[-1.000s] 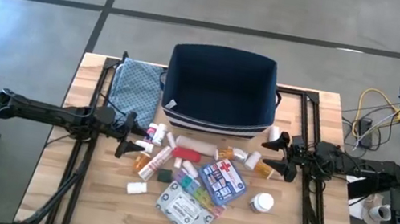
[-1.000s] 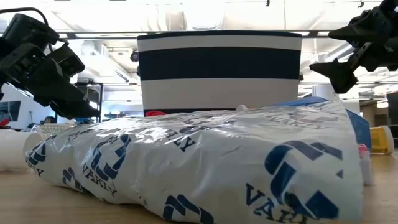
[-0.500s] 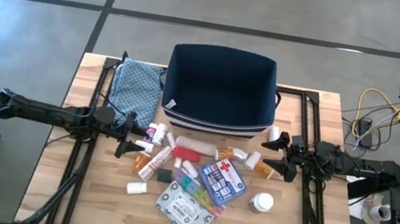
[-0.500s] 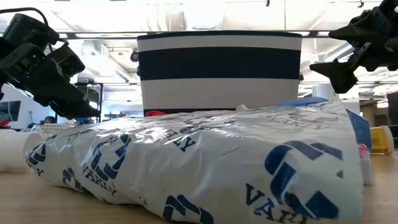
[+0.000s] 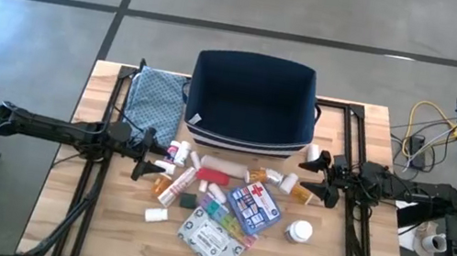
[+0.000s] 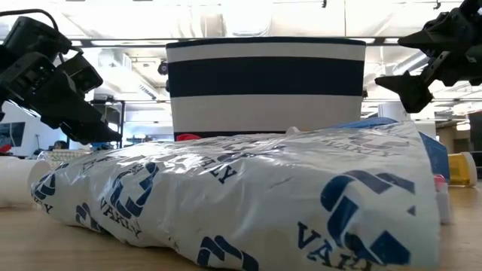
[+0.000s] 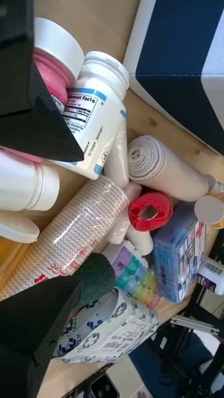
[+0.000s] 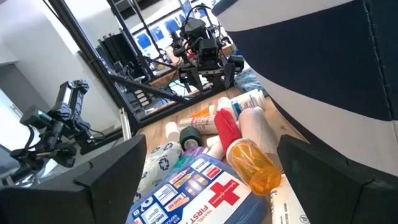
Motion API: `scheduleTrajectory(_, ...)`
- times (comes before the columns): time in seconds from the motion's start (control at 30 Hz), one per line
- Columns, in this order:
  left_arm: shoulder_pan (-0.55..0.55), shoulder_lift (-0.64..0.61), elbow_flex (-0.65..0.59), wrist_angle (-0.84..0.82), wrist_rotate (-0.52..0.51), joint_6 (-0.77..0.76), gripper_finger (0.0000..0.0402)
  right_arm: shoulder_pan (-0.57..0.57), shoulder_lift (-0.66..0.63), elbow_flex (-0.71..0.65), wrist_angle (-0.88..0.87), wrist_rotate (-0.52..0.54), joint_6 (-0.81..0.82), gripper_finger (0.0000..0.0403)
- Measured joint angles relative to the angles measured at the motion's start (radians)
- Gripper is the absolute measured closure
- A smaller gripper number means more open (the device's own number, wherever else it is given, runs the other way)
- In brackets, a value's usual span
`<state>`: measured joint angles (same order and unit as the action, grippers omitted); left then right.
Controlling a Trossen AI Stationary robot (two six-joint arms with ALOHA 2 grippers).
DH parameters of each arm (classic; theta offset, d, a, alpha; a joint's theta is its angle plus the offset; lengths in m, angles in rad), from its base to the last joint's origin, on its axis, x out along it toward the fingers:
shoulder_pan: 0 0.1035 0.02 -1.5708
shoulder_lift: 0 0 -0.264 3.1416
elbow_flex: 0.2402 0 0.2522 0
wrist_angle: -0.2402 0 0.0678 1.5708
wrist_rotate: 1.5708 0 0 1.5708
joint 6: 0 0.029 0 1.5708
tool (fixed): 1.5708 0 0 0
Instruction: Pick & place medical supplies in basket/bin
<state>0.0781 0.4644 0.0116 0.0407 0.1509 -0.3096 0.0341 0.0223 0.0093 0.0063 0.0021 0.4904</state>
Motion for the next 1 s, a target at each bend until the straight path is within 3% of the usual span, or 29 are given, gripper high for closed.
scheduleTrajectory(1.0,0.0,0.0,0.0,0.0,0.0,0.0,0.0107,0.0,0.001,0.0,0.014,0.0,0.015,0.0053)
